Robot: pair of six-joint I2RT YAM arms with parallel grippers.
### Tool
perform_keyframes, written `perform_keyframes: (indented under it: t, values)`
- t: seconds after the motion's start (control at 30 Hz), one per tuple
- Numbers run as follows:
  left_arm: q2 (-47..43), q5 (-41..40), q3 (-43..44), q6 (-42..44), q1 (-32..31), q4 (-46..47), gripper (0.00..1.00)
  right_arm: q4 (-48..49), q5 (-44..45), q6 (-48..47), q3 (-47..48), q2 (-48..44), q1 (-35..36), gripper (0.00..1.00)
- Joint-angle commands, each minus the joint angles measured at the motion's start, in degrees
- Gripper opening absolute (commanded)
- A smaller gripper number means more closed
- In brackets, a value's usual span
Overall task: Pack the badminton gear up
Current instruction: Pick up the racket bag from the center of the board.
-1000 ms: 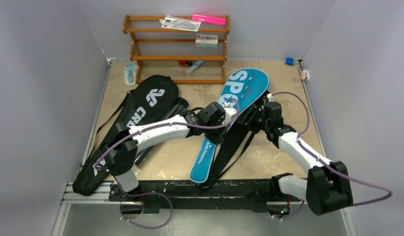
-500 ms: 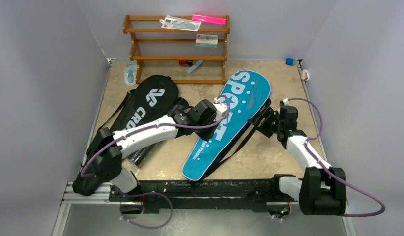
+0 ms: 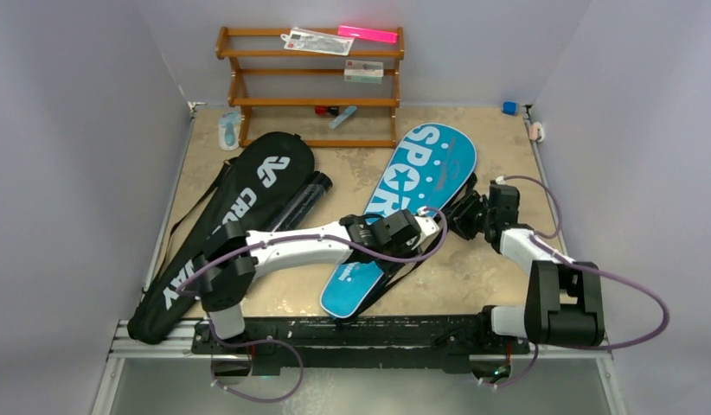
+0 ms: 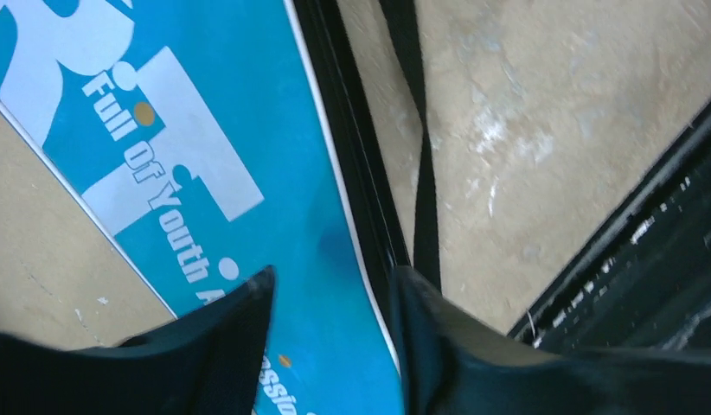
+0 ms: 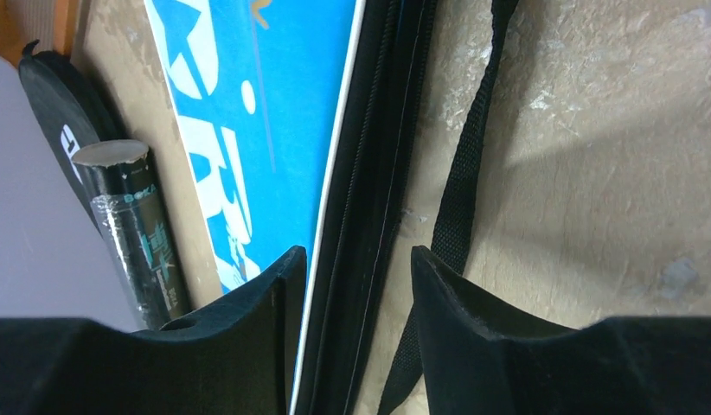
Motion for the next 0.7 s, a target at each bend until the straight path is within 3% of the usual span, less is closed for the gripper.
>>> perform_keyframes:
  t: [0.0, 0.07, 0.13, 0.67]
  values:
    - [2.6, -4.5, 3.6, 2.2, 1.1, 4.1, 0.42, 4.2, -2.5, 1.3, 3.3, 3.6, -0.2, 0.5]
    - [3.9, -4.9, 4.0, 2.6, 1.2, 5.7, 0.27, 3.3, -1.7, 1.4, 4.4, 5.6, -0.2, 0.5]
    - [5.4, -5.2, 4.3, 3.0, 1.3, 6.8, 0.2, 3.3, -1.3, 1.6, 4.7, 7.3, -0.2, 0.5]
    - [11.9, 2.2, 3.5, 1.8, 3.3, 9.6, 0.12, 12.2, -3.8, 3.3, 4.8, 19.8, -0.2, 0.46]
